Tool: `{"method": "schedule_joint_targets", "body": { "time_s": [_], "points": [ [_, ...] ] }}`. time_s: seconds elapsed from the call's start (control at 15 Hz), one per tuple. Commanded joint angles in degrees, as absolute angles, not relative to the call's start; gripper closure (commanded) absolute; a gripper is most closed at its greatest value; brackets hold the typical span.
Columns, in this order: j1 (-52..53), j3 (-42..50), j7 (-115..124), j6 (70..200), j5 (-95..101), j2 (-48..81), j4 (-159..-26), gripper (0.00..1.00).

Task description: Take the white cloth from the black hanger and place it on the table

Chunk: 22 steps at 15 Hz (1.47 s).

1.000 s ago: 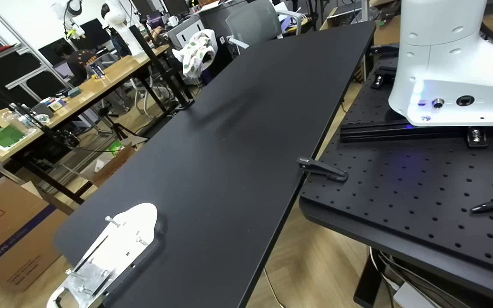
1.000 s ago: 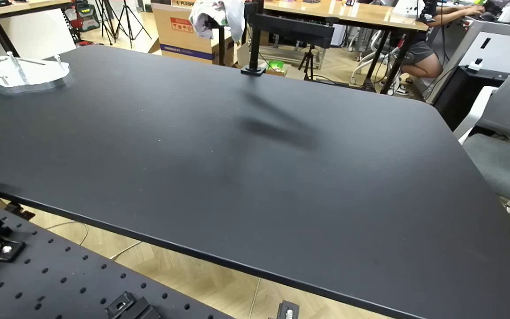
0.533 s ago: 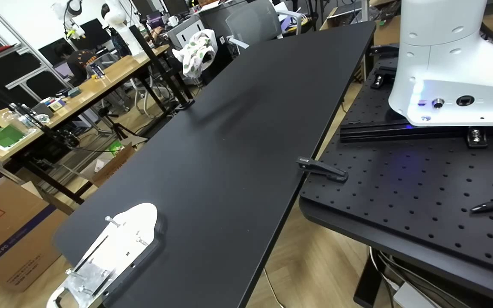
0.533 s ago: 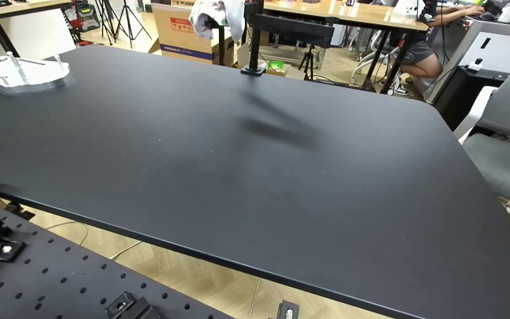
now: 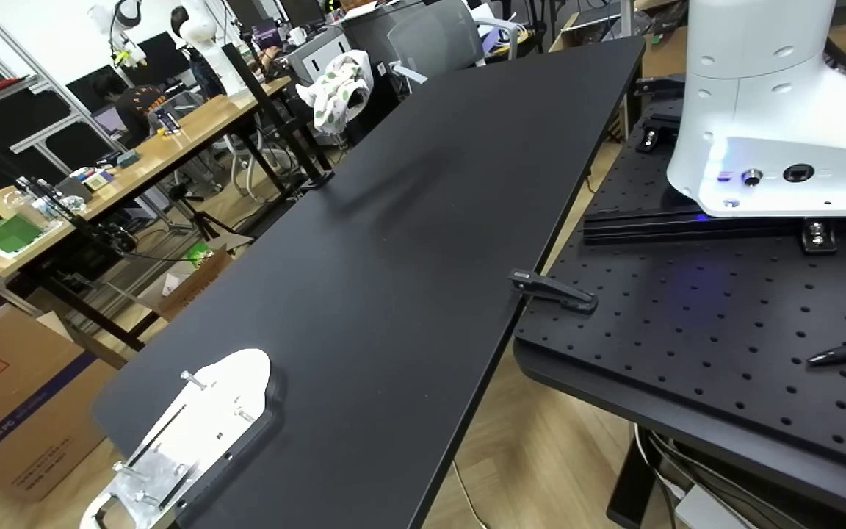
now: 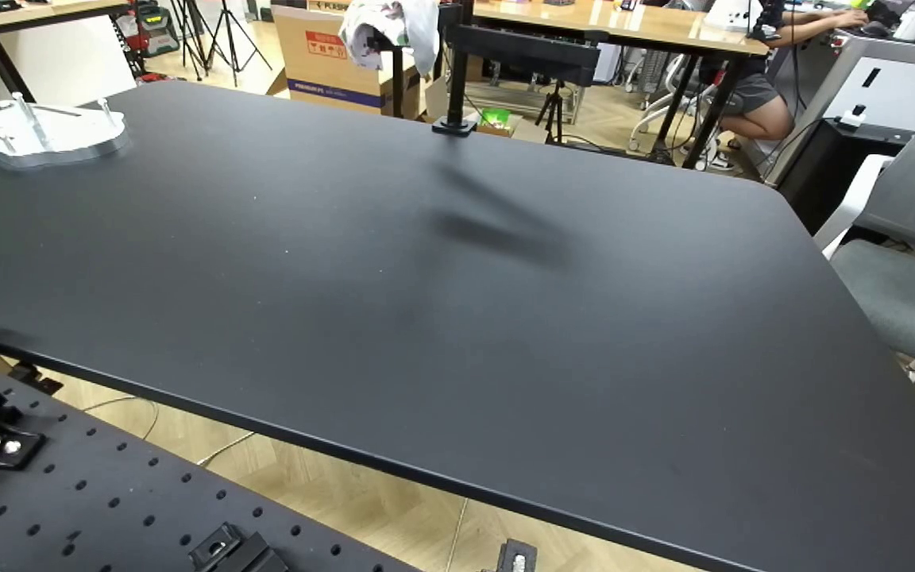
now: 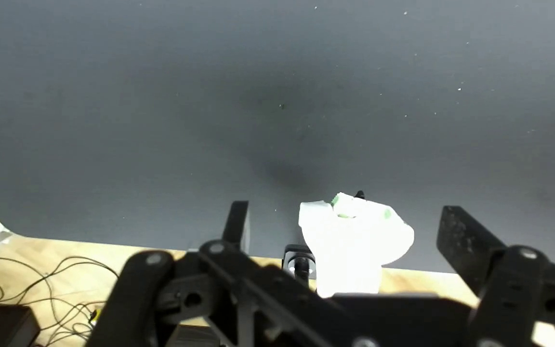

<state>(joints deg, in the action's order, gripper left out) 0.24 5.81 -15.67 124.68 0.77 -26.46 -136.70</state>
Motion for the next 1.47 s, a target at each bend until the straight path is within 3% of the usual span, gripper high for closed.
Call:
{"method": "schedule_joint_targets", "body": {
  "time_s": [0.0, 0.53, 0.6, 1.4],
  "points": [
    [1.53, 7.36, -21.01, 127.32, -0.58, -18.21, -132.12, 0.0],
    [1.88, 5.81, -31.62, 123.81, -4.11, -3.46, -121.58, 0.0],
    [1.41, 5.34, -30.3, 126.88, -3.52, -6.9, -126.36, 0.0],
    [0.84, 2.48, -30.75, 125.88, 0.39, 3.51, -119.59, 0.0]
  ]
}}
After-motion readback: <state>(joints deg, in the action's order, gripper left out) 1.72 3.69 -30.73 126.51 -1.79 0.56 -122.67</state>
